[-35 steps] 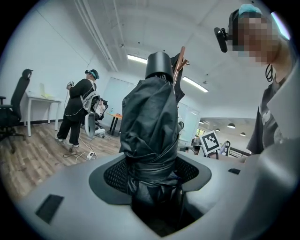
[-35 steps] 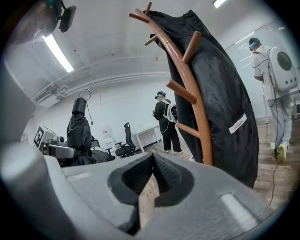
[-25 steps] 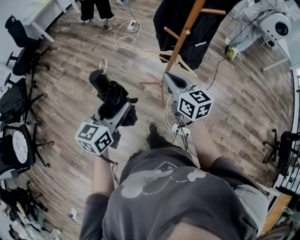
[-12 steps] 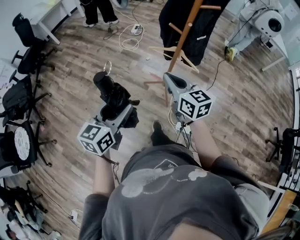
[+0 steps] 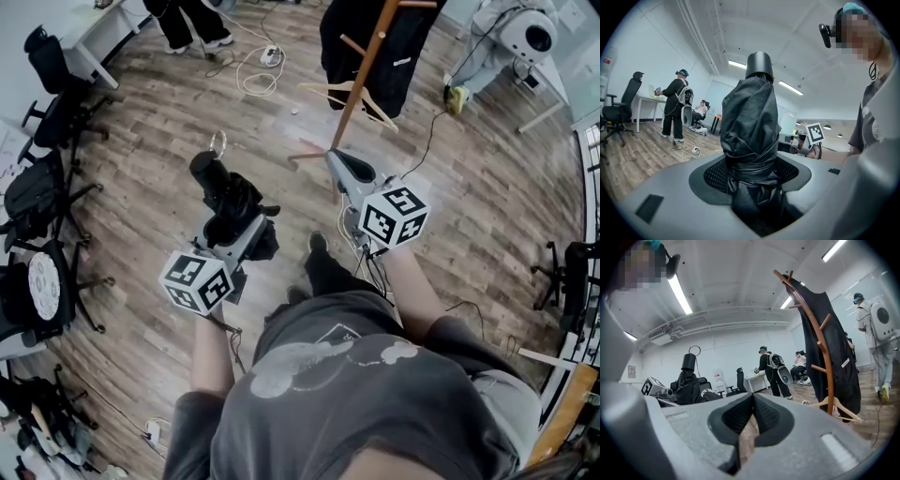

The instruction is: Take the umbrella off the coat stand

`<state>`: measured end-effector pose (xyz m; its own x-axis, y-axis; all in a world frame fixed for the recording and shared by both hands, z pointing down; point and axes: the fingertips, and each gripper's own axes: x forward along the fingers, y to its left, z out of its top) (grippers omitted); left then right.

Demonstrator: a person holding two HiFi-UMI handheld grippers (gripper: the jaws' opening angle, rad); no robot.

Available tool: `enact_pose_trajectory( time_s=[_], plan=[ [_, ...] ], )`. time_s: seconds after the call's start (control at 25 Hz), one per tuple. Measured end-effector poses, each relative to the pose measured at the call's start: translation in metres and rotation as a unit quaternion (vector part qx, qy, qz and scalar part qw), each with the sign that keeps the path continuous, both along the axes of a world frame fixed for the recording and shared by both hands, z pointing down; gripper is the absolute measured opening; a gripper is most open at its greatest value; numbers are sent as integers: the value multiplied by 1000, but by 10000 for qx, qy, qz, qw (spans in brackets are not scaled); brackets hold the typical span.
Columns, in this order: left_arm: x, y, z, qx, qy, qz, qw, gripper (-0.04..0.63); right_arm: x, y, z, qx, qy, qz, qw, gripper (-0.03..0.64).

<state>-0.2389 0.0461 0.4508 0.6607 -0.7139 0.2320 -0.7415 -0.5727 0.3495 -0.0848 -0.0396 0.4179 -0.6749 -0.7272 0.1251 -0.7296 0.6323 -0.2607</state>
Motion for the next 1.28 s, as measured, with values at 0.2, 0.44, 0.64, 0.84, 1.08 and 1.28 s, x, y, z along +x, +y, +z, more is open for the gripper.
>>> enact_pose_trajectory(
  time_s=[0.2,0.44,0.64,0.84,1.08,1.28],
  plan=[
    [-2,10,7,-58,91,-35,9999,276,0,13,3,-16,156,-35,9999,-3],
    [0,16,13,-73,120,-159,9998,276,-5,15,9,-48,209,-210,9995,-2],
    [16,21,12,-99,69,-302,9995,276,4,19,16,-128,167,-394,9990,-2],
    [43,39,11,-190,63,-430,9989,276,29,33,18,-233,164,-513,9983,-2],
    [75,63,11,-233,49,-565,9981,276,61,53,18,-225,193,-660,9974,-3],
    [96,79,4,-166,12,-741,9971,276,82,65,13,-200,199,-822,9962,-3]
  ],
)
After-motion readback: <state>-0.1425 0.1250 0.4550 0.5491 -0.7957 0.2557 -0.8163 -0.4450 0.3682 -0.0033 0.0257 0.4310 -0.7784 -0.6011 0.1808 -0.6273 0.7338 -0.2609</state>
